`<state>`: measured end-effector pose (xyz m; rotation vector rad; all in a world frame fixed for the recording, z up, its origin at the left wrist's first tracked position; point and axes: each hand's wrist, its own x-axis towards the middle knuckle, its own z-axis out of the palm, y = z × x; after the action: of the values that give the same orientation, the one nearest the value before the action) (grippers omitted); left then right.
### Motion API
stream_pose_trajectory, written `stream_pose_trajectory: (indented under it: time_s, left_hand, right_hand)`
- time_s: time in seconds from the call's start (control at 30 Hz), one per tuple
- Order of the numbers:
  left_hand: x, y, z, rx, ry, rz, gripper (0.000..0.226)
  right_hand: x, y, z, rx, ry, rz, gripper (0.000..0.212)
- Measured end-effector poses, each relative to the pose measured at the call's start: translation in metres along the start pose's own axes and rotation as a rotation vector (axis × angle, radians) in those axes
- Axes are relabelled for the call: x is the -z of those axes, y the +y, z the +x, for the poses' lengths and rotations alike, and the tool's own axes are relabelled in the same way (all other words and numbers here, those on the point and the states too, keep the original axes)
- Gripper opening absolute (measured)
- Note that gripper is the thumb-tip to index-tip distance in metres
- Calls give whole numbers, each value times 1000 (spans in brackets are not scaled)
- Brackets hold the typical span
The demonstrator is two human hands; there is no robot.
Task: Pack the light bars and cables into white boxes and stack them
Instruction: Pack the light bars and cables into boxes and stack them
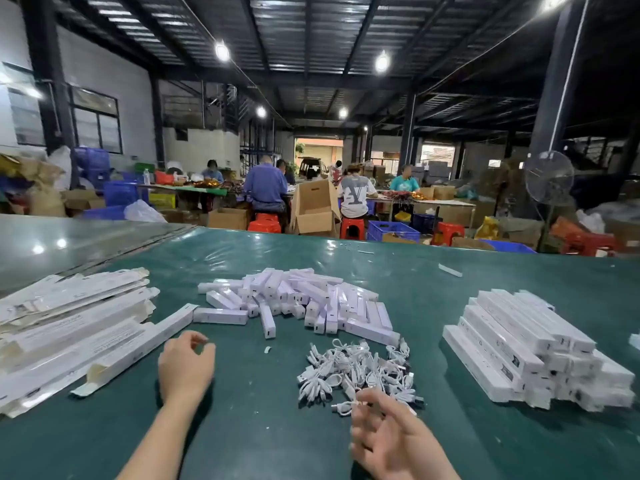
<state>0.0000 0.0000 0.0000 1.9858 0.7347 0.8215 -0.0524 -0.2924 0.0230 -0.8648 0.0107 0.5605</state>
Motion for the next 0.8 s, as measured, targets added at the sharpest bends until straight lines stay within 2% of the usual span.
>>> stream_pose_trajectory:
  time_s: [0.07, 0.13, 0.2, 0.27, 0.37, 0.43, 0.57, 0.6, 0.8]
  left_hand:
    - [5, -2, 11, -61, 61, 191, 21]
    - [14, -9, 25, -117, 176, 324, 31]
    - [19, -14, 32, -81, 206, 412, 42]
    - [19, -20, 33, 16, 153, 490, 50]
    - [16, -22, 32, 95, 80, 576, 53]
    - [12, -19, 32, 79, 43, 655, 53]
    - [-8, -6, 33, -143, -20, 790, 58]
    - [-13, -3, 32, -142, -33, 797, 61]
    - [-7, -10, 50, 87, 9, 824, 73]
  right_hand:
    - [1, 1, 4, -29, -57, -8, 15]
    - [4, 0, 6, -56, -122, 13, 36]
    - [2, 0, 5, -60, -143, 0, 56]
    - [2, 1, 5, -56, -140, -15, 67]
    - [3, 1, 6, -49, -150, -12, 70]
    - [2, 1, 6, -39, -139, -16, 68]
    - [0, 3, 6, -24, -130, -38, 68]
    - [0, 3, 6, -24, -129, -44, 70]
    - [2, 2, 7, -20, -150, -76, 73]
